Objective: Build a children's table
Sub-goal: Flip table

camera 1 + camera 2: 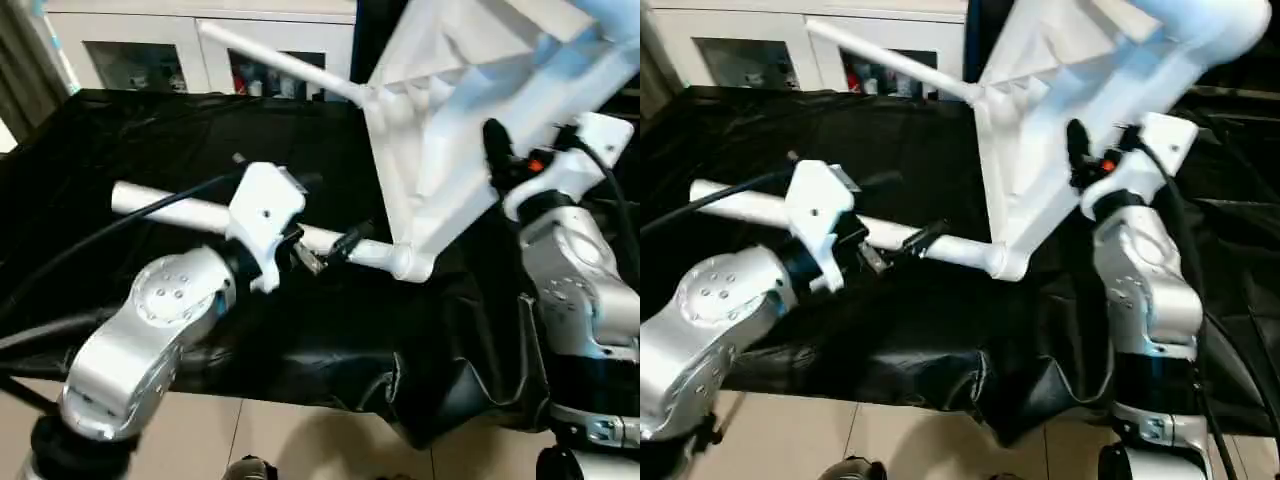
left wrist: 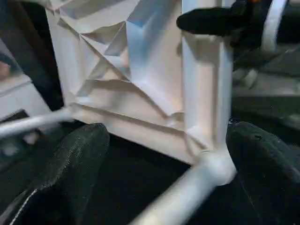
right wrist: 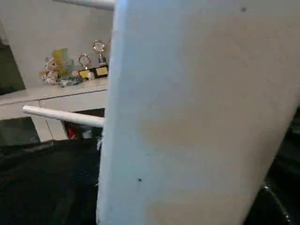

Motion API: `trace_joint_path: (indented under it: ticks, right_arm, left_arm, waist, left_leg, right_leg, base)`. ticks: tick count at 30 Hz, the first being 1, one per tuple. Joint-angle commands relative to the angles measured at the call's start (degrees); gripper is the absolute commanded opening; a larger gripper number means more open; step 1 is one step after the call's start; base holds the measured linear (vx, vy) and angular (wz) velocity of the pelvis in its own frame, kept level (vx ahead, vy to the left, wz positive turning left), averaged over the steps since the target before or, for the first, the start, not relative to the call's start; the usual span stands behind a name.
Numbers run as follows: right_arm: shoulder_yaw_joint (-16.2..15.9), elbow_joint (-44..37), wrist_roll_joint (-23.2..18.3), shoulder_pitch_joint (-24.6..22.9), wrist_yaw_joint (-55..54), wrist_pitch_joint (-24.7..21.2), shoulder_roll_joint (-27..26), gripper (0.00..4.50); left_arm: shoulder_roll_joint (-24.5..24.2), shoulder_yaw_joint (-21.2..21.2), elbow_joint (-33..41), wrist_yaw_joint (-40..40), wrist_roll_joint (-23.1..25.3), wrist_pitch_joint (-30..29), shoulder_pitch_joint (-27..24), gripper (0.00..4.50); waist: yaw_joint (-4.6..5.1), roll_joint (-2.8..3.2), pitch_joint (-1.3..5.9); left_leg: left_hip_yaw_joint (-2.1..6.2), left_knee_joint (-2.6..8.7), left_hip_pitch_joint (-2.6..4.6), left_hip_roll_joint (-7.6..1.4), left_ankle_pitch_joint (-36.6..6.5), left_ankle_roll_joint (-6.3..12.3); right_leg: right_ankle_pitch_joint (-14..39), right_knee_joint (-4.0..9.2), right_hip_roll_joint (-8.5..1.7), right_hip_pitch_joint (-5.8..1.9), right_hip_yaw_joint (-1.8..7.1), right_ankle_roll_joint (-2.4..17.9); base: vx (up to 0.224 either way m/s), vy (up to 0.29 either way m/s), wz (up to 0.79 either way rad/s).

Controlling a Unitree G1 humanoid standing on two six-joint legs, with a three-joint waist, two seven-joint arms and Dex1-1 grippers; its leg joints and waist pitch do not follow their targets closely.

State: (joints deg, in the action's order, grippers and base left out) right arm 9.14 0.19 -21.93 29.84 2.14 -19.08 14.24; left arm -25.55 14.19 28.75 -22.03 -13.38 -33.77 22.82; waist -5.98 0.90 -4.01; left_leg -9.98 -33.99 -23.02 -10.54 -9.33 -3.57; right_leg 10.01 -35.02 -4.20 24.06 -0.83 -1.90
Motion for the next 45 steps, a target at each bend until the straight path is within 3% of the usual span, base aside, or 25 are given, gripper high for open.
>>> trace_joint_path:
  ticks: [1,3,7,16,17,21,23,28,32,36,45]
  right_arm:
    - [-1.96,-0.14,1.98,0.34,1.49,0.32,0.59,1.96]
    - [-4.23,1.65,4.80,2.20,0.78,0.74,0.21,1.96]
    - [-5.38,3.48,6.69,3.78,-0.40,0.77,-0.55,1.94]
    - [-9.27,8.48,12.16,5.30,-0.96,1.34,-0.95,1.93]
    - [-9.28,8.76,12.28,5.28,-0.90,1.31,-1.01,2.47]
    - [-9.25,9.96,12.38,4.91,-0.28,0.82,-1.14,2.67]
    - [-9.56,10.76,13.04,4.58,-0.09,0.50,-1.06,3.03]
    - [-9.99,12.44,14.08,3.79,-0.09,0.95,-0.94,3.05]
    - [-10.03,14.31,14.56,3.00,0.34,2.23,-1.08,3.05]
    - [-9.91,15.62,14.98,3.46,0.75,2.78,-1.26,3.05]
    - [-10.15,16.74,15.78,4.12,1.64,3.58,-1.81,3.05]
  left_arm:
    - [-0.42,0.76,-0.39,0.10,1.67,0.98,0.71,4.50]
    - [-1.40,1.02,-3.68,-1.31,3.92,3.82,3.25,4.50]
    - [-2.73,1.73,-7.42,-2.47,6.76,7.52,5.32,4.50]
    - [-7.88,2.80,-14.31,-3.15,15.95,21.30,9.38,4.50]
    - [-8.08,2.65,-14.57,-3.10,16.47,22.08,9.54,4.50]
    - [-9.30,2.34,-14.94,-1.74,19.88,25.65,10.00,4.50]
    - [-9.91,2.12,-15.12,-0.26,22.32,27.28,9.98,4.50]
    - [-10.10,0.29,-15.07,3.39,25.43,30.42,9.48,4.50]
    - [-11.82,-1.08,-14.56,9.22,33.10,35.09,10.78,4.50]
    - [-12.37,-1.98,-16.22,12.03,37.12,35.93,12.29,4.50]
    - [-12.38,-5.16,-19.88,18.78,42.74,39.45,15.41,4.50]
  waist:
    - [0.06,-0.79,3.72]
    - [0.09,-1.02,3.70]
    - [0.48,-1.24,3.60]
    - [0.42,-1.15,3.62]
    - [0.39,-1.09,3.62]
    - [0.45,-1.19,3.68]
    - [0.42,-1.28,3.75]
    - [0.31,-1.34,3.84]
    - [0.25,-1.41,3.84]
    - [0.01,-1.32,3.89]
    - [-0.26,-1.13,4.44]
  left_leg:
    - [0.26,3.87,1.10,-0.88,-10.81,-2.51]
    - [0.28,3.85,0.97,-0.82,-10.31,-2.40]
    - [0.24,3.93,1.14,-0.84,-11.76,-2.79]
    - [0.41,4.08,1.42,-1.08,-12.83,-4.06]
    - [0.43,4.07,1.48,-1.09,-13.14,-4.18]
    - [0.51,4.16,1.55,-1.18,-14.48,-4.61]
    - [0.50,4.10,1.45,-1.18,-14.00,-4.56]
    - [0.49,3.97,1.40,-1.24,-12.58,-4.29]
    - [0.51,3.90,1.32,-1.27,-12.37,-3.81]
    - [0.52,3.88,1.45,-1.26,-12.90,-4.00]
    - [0.55,3.63,1.48,-1.25,-12.14,-3.88]
  right_leg:
    - [12.11,3.60,-1.84,-2.20,1.01,4.60]
    - [11.51,3.52,-1.86,-2.26,0.97,5.28]
    - [13.19,3.63,-1.99,-2.17,1.06,5.68]
    - [10.87,3.24,-2.04,-2.06,1.06,6.59]
    - [11.12,3.22,-2.08,-2.02,1.08,6.55]
    - [11.31,3.19,-2.18,-2.08,1.09,7.04]
    - [10.32,3.05,-2.21,-2.16,1.06,7.29]
    - [8.73,2.82,-2.24,-2.26,1.05,7.82]
    - [8.68,2.86,-2.28,-2.36,1.03,7.71]
    - [9.88,2.86,-2.28,-2.14,1.02,8.09]
    - [7.88,2.57,-2.35,-2.19,0.98,9.16]
  base:
    - [0.000,0.000,0.00]
    - [0.000,0.000,0.00]
    - [0.000,0.000,0.00]
    - [0.000,0.000,0.00]
    - [0.000,0.000,0.00]
    - [0.000,0.000,0.00]
    - [0.000,0.000,0.00]
    - [0.000,0.000,0.00]
    - [0.000,0.000,0.00]
    - [0.000,0.000,0.00]
    - [0.000,0.000,0.00]
